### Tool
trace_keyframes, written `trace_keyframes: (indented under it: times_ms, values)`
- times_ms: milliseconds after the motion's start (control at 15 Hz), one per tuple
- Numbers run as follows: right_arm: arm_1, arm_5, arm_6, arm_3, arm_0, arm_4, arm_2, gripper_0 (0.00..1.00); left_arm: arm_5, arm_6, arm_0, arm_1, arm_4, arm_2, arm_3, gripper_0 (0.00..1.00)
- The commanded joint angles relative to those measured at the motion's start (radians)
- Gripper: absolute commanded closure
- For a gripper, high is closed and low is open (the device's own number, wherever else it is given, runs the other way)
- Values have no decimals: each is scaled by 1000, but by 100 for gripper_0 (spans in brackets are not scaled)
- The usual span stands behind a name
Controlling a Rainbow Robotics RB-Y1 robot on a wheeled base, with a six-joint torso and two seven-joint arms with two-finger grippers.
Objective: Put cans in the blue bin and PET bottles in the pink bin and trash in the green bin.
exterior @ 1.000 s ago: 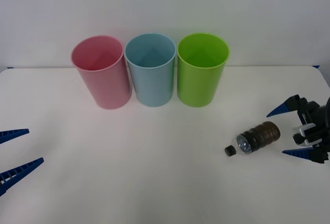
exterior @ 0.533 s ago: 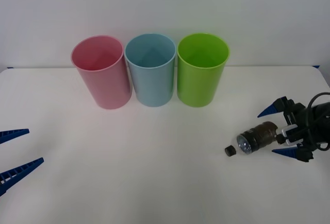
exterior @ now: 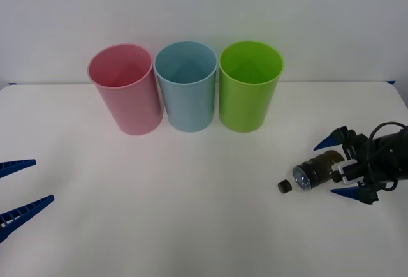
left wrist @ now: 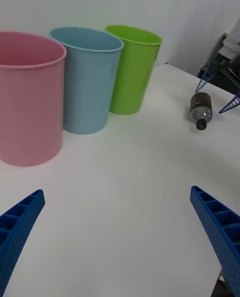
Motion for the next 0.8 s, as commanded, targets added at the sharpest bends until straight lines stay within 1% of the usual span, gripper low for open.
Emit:
trace_keyframes:
  times_ms: [67,267,800]
  values:
    - [34,2,3,23,-9,29,-1,0,0,0,0,0,0,0,0,0]
    - [80,6,9,49,-30,89,-1,0,0,0,0,0,0,0,0,0]
    - [119,28,11,95,-53,151,10,0,0,0,0,0,0,0,0,0]
